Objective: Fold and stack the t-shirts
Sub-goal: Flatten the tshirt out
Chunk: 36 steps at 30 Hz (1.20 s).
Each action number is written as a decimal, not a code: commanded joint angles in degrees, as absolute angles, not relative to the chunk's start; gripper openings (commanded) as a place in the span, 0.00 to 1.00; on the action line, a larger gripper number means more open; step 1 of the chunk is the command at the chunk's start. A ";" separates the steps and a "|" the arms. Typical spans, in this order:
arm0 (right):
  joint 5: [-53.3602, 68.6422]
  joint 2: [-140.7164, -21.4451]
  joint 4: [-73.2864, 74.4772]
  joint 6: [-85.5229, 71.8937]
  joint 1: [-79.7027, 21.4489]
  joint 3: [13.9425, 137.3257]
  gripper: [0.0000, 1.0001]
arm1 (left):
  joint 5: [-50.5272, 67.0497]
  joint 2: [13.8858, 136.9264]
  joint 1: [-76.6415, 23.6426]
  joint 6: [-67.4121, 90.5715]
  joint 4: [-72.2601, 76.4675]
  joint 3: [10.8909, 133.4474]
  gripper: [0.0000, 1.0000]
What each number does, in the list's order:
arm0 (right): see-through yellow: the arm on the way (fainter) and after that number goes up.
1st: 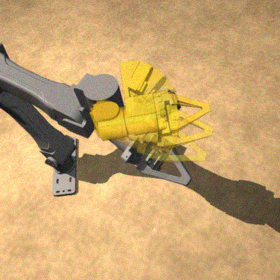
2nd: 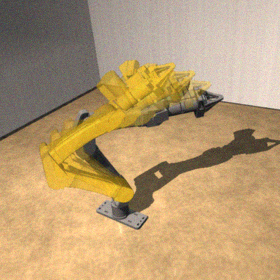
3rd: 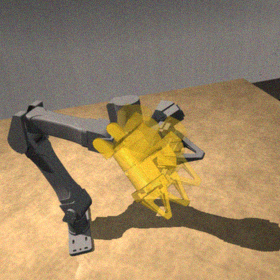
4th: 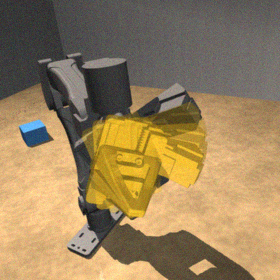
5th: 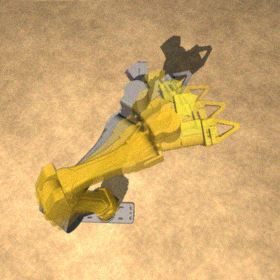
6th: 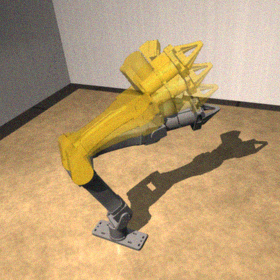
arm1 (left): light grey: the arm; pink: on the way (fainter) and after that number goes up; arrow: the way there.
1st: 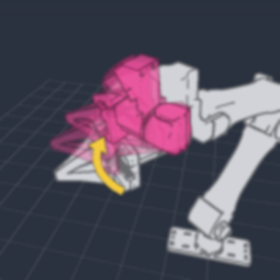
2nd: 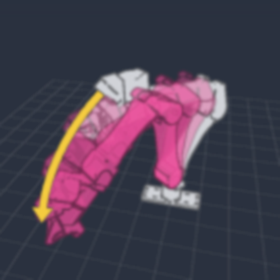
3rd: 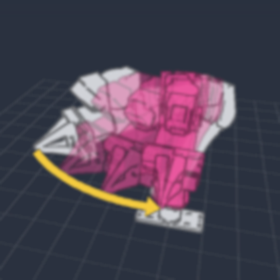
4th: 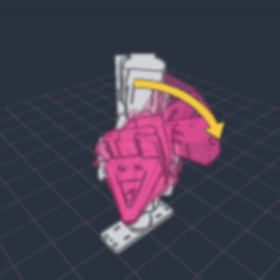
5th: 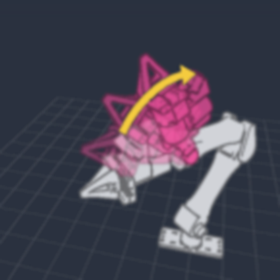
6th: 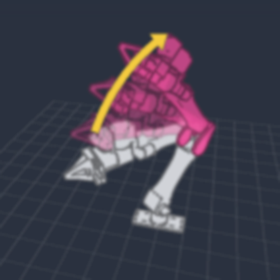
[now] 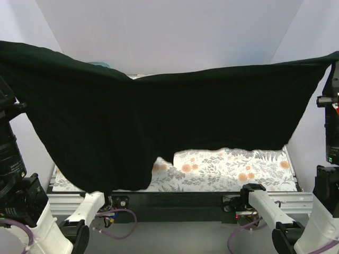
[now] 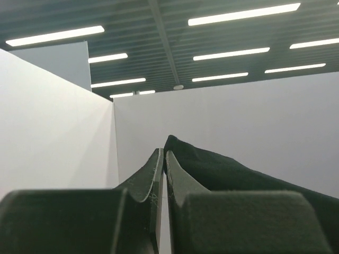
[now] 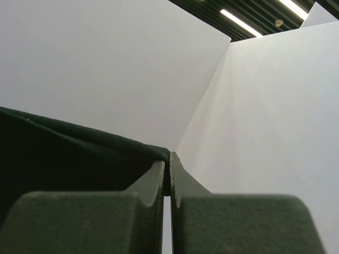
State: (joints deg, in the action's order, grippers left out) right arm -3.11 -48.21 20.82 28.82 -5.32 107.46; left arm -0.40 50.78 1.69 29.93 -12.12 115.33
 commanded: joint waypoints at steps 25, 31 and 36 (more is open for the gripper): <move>5.10 -80.39 -2.98 29.36 -5.19 70.38 0.01 | 6.94 78.88 1.76 29.00 4.30 65.21 0.00; 4.49 -95.78 -2.29 29.53 -5.19 77.25 0.01 | 5.54 94.55 0.79 29.18 6.06 73.38 0.00; 2.99 -103.62 -0.79 30.23 -5.19 82.61 0.01 | 3.34 102.38 -1.14 28.65 4.84 78.13 0.00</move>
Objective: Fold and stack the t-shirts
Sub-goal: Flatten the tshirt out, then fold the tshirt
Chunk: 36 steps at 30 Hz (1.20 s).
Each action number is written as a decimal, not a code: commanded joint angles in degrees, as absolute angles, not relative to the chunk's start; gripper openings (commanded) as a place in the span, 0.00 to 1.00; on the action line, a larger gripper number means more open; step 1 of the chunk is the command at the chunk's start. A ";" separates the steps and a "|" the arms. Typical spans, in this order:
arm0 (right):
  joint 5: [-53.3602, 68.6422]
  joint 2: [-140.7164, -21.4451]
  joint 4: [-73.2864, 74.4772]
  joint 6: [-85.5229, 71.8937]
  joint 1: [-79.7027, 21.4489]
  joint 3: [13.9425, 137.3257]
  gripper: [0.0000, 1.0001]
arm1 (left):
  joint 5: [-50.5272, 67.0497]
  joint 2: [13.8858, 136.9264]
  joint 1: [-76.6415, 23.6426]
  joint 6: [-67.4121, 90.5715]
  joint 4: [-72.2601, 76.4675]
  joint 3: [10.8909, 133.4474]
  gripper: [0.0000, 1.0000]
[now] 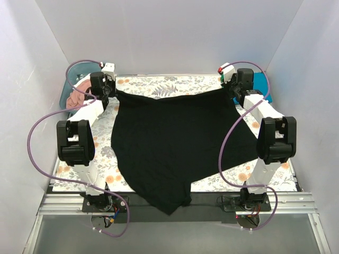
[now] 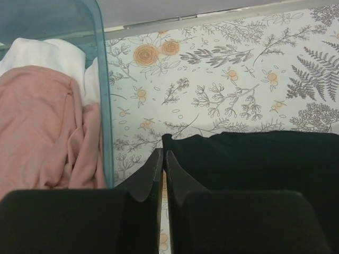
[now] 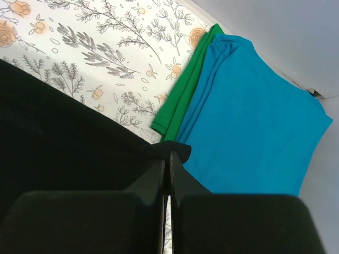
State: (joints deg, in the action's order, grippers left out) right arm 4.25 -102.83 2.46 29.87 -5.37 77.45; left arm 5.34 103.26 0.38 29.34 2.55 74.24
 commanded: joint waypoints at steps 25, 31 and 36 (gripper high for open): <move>8.34 -104.59 4.48 37.35 -0.97 81.83 0.01 | 3.94 71.02 -18.63 34.89 -34.43 62.67 0.00; 10.11 -104.41 6.15 40.60 1.14 79.63 0.01 | 13.96 66.46 -21.87 34.54 -39.90 58.20 0.00; 11.69 -105.03 8.96 42.45 1.23 79.37 0.01 | 13.73 68.90 -27.42 36.04 -40.43 55.63 0.00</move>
State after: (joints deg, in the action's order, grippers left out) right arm 10.13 -106.50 7.64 40.07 0.97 79.55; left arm 12.49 68.10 -25.04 35.00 -38.76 56.58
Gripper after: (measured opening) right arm 0.032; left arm 0.016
